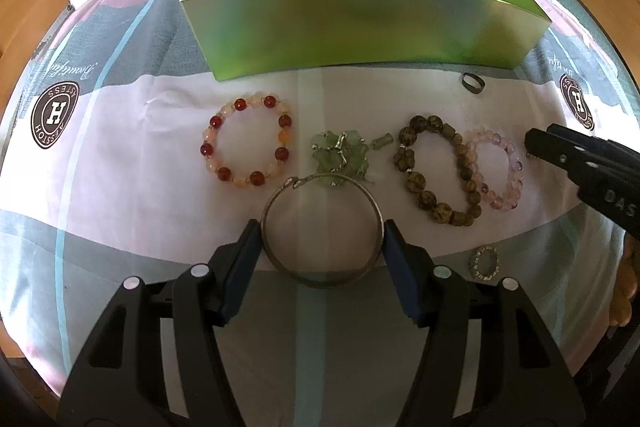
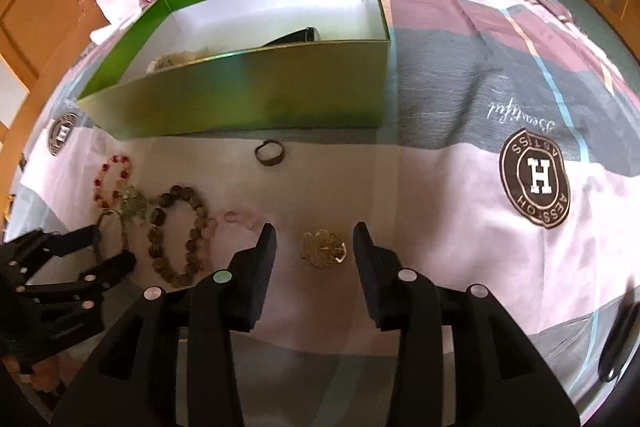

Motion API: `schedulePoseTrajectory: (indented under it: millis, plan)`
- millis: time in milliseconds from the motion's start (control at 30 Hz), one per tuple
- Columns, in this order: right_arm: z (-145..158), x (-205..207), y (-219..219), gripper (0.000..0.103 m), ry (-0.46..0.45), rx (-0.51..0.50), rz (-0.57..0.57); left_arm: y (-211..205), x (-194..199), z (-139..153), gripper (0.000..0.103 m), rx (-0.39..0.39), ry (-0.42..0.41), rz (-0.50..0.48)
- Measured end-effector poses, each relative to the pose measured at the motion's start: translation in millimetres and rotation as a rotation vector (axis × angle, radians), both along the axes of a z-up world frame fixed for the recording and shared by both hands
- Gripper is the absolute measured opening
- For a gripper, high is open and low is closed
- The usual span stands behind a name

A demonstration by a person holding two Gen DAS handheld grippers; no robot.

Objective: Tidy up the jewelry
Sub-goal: 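Close the left tool on the silver bangle while the right tool grasps the gold charm, then carry the bangle and gold charm into the green box and open both tools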

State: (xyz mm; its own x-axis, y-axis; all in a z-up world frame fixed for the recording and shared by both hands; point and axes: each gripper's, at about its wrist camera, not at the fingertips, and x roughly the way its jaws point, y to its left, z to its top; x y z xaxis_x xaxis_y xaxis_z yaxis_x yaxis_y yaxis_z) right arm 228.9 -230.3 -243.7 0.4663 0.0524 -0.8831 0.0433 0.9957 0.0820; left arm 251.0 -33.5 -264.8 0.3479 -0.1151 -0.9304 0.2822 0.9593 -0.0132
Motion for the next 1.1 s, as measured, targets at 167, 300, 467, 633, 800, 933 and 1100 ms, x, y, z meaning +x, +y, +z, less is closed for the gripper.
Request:
schedulePoseTrajectory:
  millis: [167,300,467,633,800,933,1100]
  plan:
    - [-8.7,6.2,2.2,0.035,-0.001,-0.038,0.023,-1.7,-0.9,-0.9,0.061,0.008,-0.010,-0.008]
    - [-3.3,5.2,3.8,0.018,-0.006,-0.014,0.040,-2.2,-1.8,0.4,0.061,0.009,-0.017,-0.007]
    - [17.3,-2.8,-0.4,0.018,-0.081,-0.006,0.007,-2.2,-4.6,10.1,0.061,0.018,-0.068,0.010]
    - [59.3,-24.4,1.6,0.018,-0.238,0.027,0.018,0.4,-14.9,46.6,0.061,-0.035,-0.200,0.009]
    - [99.9,-19.2,3.7,0.018,-0.362,0.050,0.038,7.2,-13.9,91.7,0.061,-0.116,-0.282,-0.002]
    - [138.6,10.0,-1.2,0.018,-0.465,0.065,0.047,1.2,11.9,130.8,0.061,-0.117,-0.348,-0.028]
    - [119.2,62.0,-7.5,0.018,-0.388,0.120,0.005,-10.1,60.7,138.7,0.061,-0.094,-0.386,-0.036]
